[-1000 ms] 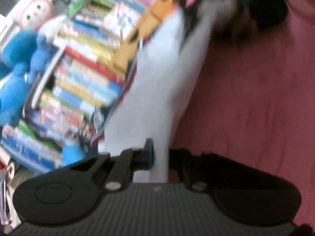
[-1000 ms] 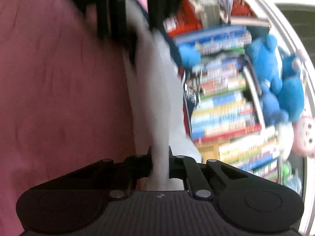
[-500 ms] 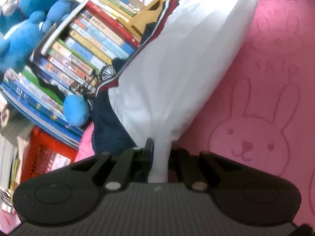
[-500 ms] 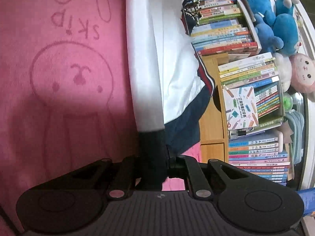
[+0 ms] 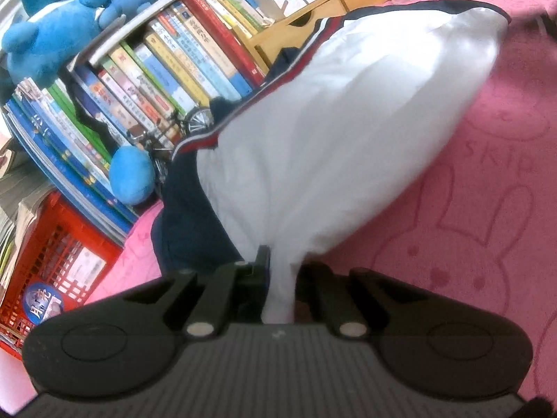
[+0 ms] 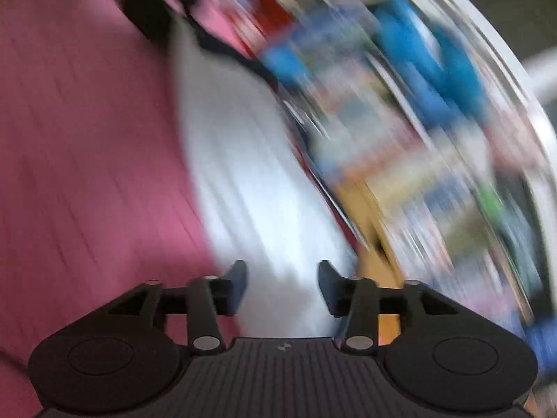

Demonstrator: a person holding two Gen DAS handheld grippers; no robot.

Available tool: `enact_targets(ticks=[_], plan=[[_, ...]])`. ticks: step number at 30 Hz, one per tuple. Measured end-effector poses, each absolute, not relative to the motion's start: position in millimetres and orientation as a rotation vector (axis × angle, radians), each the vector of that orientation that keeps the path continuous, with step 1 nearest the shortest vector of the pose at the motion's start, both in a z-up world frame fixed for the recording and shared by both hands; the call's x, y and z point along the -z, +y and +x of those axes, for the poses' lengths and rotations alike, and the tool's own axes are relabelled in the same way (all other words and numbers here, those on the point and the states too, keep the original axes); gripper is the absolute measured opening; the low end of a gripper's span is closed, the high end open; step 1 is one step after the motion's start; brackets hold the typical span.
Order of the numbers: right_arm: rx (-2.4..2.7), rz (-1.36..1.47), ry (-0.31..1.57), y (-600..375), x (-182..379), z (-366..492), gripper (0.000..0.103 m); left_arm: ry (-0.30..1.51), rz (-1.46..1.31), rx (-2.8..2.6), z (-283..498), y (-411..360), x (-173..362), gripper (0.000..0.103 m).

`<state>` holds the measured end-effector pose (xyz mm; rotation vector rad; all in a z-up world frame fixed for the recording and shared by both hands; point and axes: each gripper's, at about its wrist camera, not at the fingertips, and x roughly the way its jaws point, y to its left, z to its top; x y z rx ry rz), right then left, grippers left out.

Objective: Fold clothes

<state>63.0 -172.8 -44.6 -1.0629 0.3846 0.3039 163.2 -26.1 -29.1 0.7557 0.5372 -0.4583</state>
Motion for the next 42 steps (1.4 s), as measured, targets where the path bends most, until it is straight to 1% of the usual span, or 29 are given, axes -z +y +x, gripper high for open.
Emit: enact_targets(ticks=[2,5,6,7,8,9,10,11,12,16,21,26,27,32,36,39,42], plan=[[-0.389,-1.055,0.347,-131.7,50.9,81.0,0.048,0.55,0.745,0.459,165.7,-25.8,26.9,0.002],[-0.433,-1.055,0.346,-86.1,62.2,116.2,0.047,0.569,0.726,0.467,169.0,-24.4,23.9,0.002],[-0.431,-1.064,0.339,-76.5,64.5,126.0,0.041,0.574,0.719,0.47,170.0,-23.8,23.0,0.002],[-0.421,-1.07,0.332,-68.0,66.8,134.3,0.04,0.577,0.714,0.472,170.5,-23.3,22.6,0.002],[-0.412,-1.064,0.338,-61.2,68.5,140.1,0.036,0.578,0.71,0.473,170.8,-22.9,22.4,0.002],[-0.405,-1.052,0.351,-58.6,69.1,146.0,0.028,0.578,0.707,0.473,170.8,-22.6,22.4,0.002],[-0.394,-1.056,0.363,-60.2,71.4,150.2,0.023,0.578,0.704,0.473,170.8,-22.3,22.5,0.002],[-0.376,-1.075,0.373,-63.8,76.3,152.0,0.016,0.576,0.703,0.473,170.7,-22.2,22.6,0.002],[-0.361,-1.094,0.379,-69.0,80.0,151.2,0.014,0.574,0.705,0.473,170.6,-22.3,22.7,0.002],[-0.309,-1.145,0.418,-109.7,85.5,140.7,0.013,0.559,0.72,0.474,168.7,-23.2,24.0,0.002],[-0.146,-1.189,0.534,-185.2,91.1,132.2,0.011,0.56,0.706,0.477,169.2,-22.0,23.4,0.002],[-0.064,-1.148,0.523,-218.4,78.2,120.7,0.011,0.515,0.789,0.416,164.3,-35.5,29.9,0.004],[-0.048,-1.14,0.52,-225.1,75.6,118.4,0.009,0.514,0.8,0.4,162.7,-37.1,29.6,0.003],[0.021,-1.104,0.496,-255.0,59.7,103.5,0.008,0.487,0.849,0.363,137.8,-23.4,12.8,0.003],[-0.035,-1.12,0.413,-251.2,30.0,46.7,0.008,0.467,0.855,0.395,89.0,-8.6,-5.7,0.003],[-0.081,-1.112,0.4,-244.7,19.8,-4.4,0.008,0.486,0.86,0.437,49.3,-0.4,-2.2,0.004],[-0.129,-1.092,0.427,-242.3,25.8,-49.7,0.009,0.535,0.876,0.482,18.1,3.7,10.9,0.005]])
